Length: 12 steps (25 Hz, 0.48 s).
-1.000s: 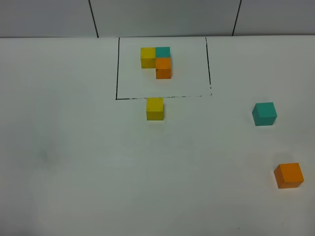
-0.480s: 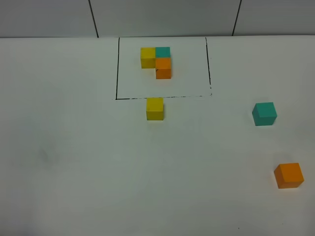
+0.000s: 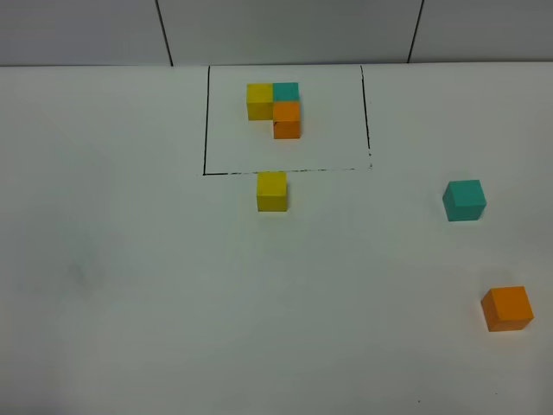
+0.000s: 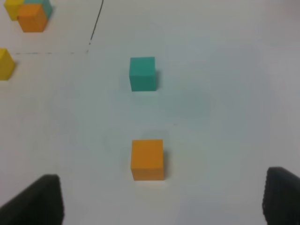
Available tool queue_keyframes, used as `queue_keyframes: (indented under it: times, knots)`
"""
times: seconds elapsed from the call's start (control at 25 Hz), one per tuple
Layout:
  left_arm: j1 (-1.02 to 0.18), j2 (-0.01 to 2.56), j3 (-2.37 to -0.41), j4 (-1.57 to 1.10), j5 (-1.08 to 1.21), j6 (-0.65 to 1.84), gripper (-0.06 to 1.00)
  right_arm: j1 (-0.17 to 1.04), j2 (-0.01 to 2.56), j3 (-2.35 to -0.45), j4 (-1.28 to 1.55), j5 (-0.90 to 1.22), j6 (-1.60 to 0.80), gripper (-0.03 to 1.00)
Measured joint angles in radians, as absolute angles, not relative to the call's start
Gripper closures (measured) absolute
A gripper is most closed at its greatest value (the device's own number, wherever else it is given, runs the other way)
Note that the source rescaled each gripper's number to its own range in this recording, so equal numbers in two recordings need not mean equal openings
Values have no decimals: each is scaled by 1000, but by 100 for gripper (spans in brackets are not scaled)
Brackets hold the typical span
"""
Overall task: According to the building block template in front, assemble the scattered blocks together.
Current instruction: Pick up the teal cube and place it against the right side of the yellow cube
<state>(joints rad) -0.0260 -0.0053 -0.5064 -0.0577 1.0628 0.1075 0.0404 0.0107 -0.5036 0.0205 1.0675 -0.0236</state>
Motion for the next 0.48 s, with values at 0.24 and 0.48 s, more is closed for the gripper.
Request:
queue_keyframes:
  times: [0.24, 0.48]
  knots:
    - [-26, -5, -506, -58, 1063, 107, 30, 40, 11, -504, 20, 1068, -24, 25]
    - [-26, -5, -506, -58, 1063, 107, 30, 40, 11, -504, 20, 1068, -24, 25]
